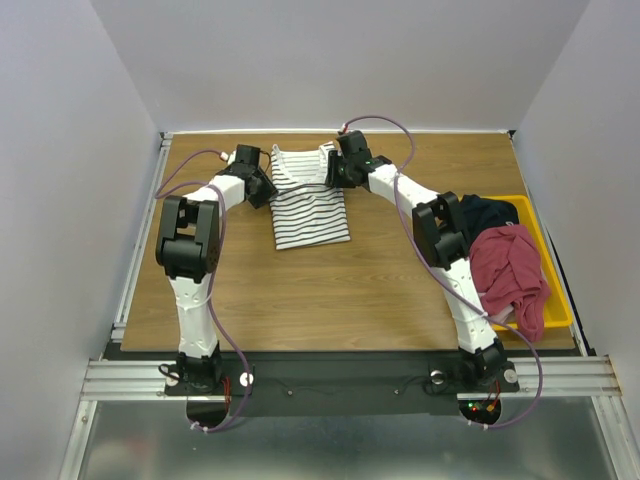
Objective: Fold and stack the tank tops
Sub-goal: Fold the tank top
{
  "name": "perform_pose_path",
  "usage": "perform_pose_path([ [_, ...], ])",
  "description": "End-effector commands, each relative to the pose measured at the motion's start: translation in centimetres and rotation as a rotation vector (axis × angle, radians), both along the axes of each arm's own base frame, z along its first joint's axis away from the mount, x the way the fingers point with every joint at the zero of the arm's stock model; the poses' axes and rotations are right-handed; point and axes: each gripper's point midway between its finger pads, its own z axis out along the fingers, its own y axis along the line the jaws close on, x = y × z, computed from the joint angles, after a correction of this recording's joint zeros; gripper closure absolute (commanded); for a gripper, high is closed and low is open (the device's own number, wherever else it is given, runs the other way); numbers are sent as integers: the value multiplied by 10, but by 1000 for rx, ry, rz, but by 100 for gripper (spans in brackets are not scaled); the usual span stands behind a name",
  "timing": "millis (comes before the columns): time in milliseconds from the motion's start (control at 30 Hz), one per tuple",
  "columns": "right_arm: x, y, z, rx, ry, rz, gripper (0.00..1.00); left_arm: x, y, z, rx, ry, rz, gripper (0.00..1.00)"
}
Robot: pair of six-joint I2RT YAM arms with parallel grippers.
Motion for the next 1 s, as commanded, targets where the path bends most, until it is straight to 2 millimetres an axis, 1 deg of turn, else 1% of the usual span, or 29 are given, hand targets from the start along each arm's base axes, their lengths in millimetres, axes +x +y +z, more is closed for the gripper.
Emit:
perform_pose_path([
  [0, 14, 9, 28, 24, -84, 5, 58, 20, -4, 20, -22, -68, -23, 59],
  [33, 15, 9, 29, 24, -86, 5, 60, 21, -4, 22, -23, -71, -26, 62],
  [67, 15, 10, 30, 27, -86, 7, 64, 21, -5, 21, -25, -69, -26, 67],
  [133, 15, 10, 29, 28, -86, 8, 68, 23, -6, 23, -29, -78, -28, 71],
  [167, 15, 11, 31, 28, -89, 6, 71, 24, -6, 26, -31, -84, -31, 78],
  [233, 15, 11, 33, 32, -90, 5, 74, 25, -7, 29, -33, -89, -32, 83],
  [267, 15, 11, 33, 34, -89, 5, 79, 26, -7, 31, -34, -95, -35, 88],
  [367, 15, 12, 37, 39, -96, 4, 84, 26, -8, 38, -34, -108, -39, 99],
  [400, 16, 11, 41, 44, -99, 1, 88, 27, -7, 39, -30, -112, -40, 100],
  [567, 16, 13, 52, 58, -113, 0, 94, 27, -8, 48, -11, -131, -58, 100],
  [700, 17, 12, 59, 62, -121, -7, 95, 27, -9, 51, 0, -139, -69, 100],
  [733, 16, 11, 60, 62, -122, -8, 95, 26, -10, 53, 3, -143, -70, 96],
  [767, 16, 11, 60, 62, -122, -10, 96, 27, -10, 54, 3, -149, -71, 95],
  [833, 15, 11, 63, 65, -123, -10, 96, 27, -11, 57, 1, -158, -76, 88],
  [967, 14, 10, 64, 66, -123, -11, 96, 28, -13, 59, -4, -167, -81, 87],
])
